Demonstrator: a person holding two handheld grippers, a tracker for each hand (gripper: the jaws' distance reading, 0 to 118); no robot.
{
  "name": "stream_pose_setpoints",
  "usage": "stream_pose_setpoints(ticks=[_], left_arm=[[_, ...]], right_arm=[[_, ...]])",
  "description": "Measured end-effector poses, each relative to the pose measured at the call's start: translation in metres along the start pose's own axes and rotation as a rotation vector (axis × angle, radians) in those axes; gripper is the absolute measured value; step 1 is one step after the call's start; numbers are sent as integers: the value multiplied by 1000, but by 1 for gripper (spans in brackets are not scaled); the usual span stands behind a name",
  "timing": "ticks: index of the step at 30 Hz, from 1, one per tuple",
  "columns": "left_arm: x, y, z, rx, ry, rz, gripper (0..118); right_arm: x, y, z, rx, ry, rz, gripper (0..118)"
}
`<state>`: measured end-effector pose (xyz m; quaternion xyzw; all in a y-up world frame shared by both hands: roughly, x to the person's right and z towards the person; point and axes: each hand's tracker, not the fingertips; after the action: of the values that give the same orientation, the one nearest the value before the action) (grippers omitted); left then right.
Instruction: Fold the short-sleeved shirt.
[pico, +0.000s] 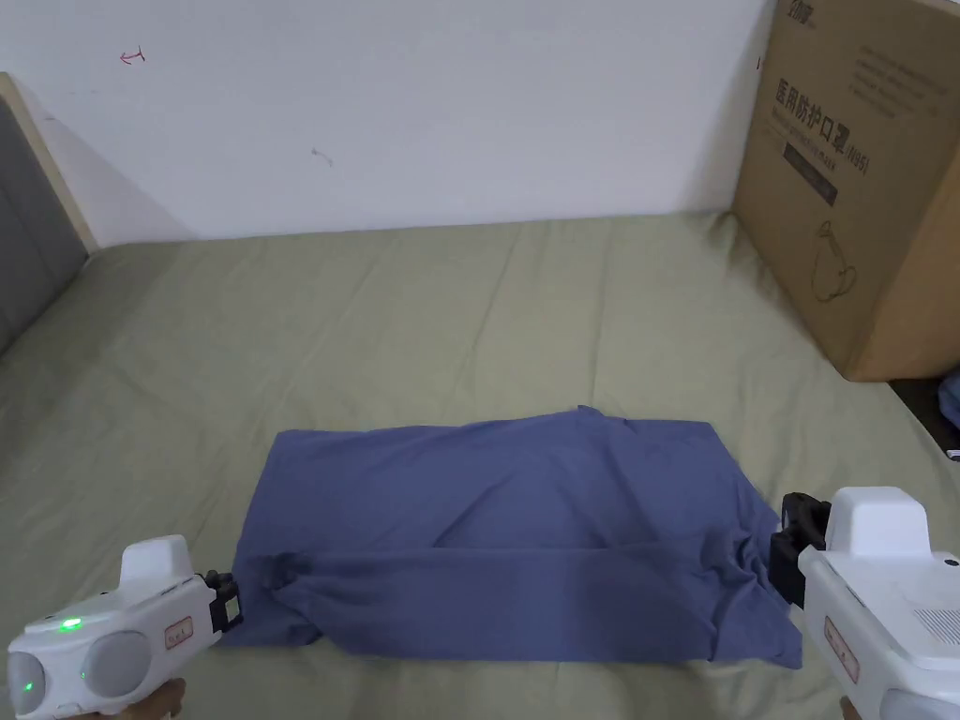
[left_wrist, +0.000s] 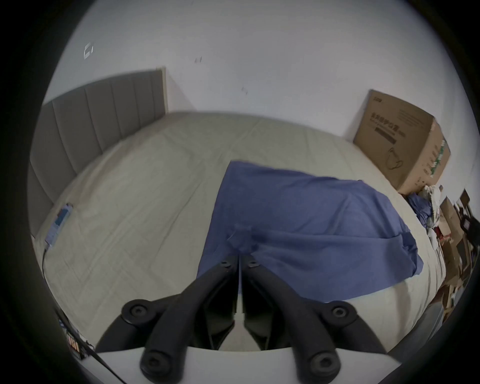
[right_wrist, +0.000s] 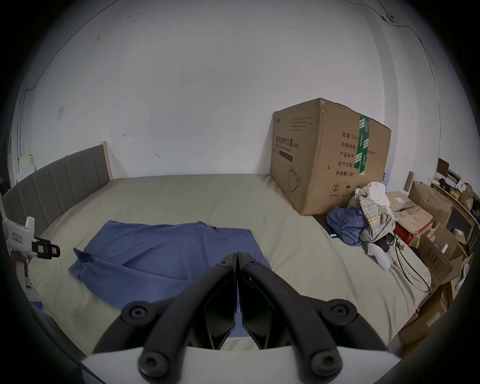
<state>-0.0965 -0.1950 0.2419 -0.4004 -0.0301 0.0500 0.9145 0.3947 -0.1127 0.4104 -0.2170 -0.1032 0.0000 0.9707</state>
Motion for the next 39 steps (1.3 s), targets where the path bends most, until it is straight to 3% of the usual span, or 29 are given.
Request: stream_pose_setpoints(ticks=[1, 2, 3, 4, 5, 7, 9, 10, 12, 13, 15, 16, 17, 19, 20, 23, 26, 28, 29, 31, 32, 34, 39], left_arm=[[-4, 1, -11, -21, 10, 11, 21], [-7, 3, -24, -68, 32, 20, 42], [-9, 3, -34, -110, 55, 25, 72], [-10, 3, -44, -138, 78, 26, 85], [-12, 1, -54, -162, 107, 35, 91], [-15, -1, -65, -171, 121, 40, 90], [-18, -3, -77, -198, 134, 67, 87], [-19, -4, -82, -216, 134, 76, 80], [-18, -9, -85, -241, 111, 71, 49], [-15, -13, -83, -230, 100, 63, 41], [-8, -16, -79, -196, 97, -19, 4], [-5, -18, -79, -197, 97, -49, 4], [-3, -18, -78, -199, 65, -63, 3], [2, -18, -72, -175, 90, -94, 3], [1, -18, -68, -157, 87, -96, 3], [-1, -11, -53, -116, 59, -67, 3], [-2, -7, -41, -93, 49, -74, 3], [-4, -3, -35, -83, 38, -69, 3], [-4, -2, -33, -80, 35, -67, 3], [-5, -1, -29, -71, 41, -69, 3], [-5, -2, -28, -71, 41, -65, 3], [-8, -4, -25, -72, 43, -53, 3], [-18, -12, -9, -70, 28, 5, 3]], right_arm=[[-1, -1, -5, -6, -2, 1, 0], [-1, -1, -8, -12, -5, 3, 0], [0, -1, -10, -18, -8, 3, 0], [1, -2, -13, -25, -10, 0, 0], [0, -4, -18, -34, -13, -3, 0], [2, -5, -24, -42, -16, -6, 0], [3, -10, -32, -74, -26, -12, 0], [4, -12, -35, -85, -29, -17, 0], [7, -17, -44, -121, -35, -35, 0], [9, -23, -49, -144, -43, -44, 0], [11, -30, -60, -205, -68, -56, 2], [12, -35, -67, -233, -74, -68, 4], [13, -42, -73, -267, -82, -77, 15], [15, -56, -91, -355, -94, -91, 67], [16, -61, -99, -396, -89, -92, 67], [16, -83, -120, -490, -66, -98, 84], [17, -102, -143, -581, -59, -113, 83], [19, -108, -151, -590, -32, -141, 74], [18, -111, -150, -593, -21, -151, 62], [17, -107, -144, -580, 3, -190, 11], [17, -104, -138, -548, 33, -224, 9], [13, -94, -117, -525, 17, -188, 9], [32, -87, -83, -464, 46, -220, 9]])
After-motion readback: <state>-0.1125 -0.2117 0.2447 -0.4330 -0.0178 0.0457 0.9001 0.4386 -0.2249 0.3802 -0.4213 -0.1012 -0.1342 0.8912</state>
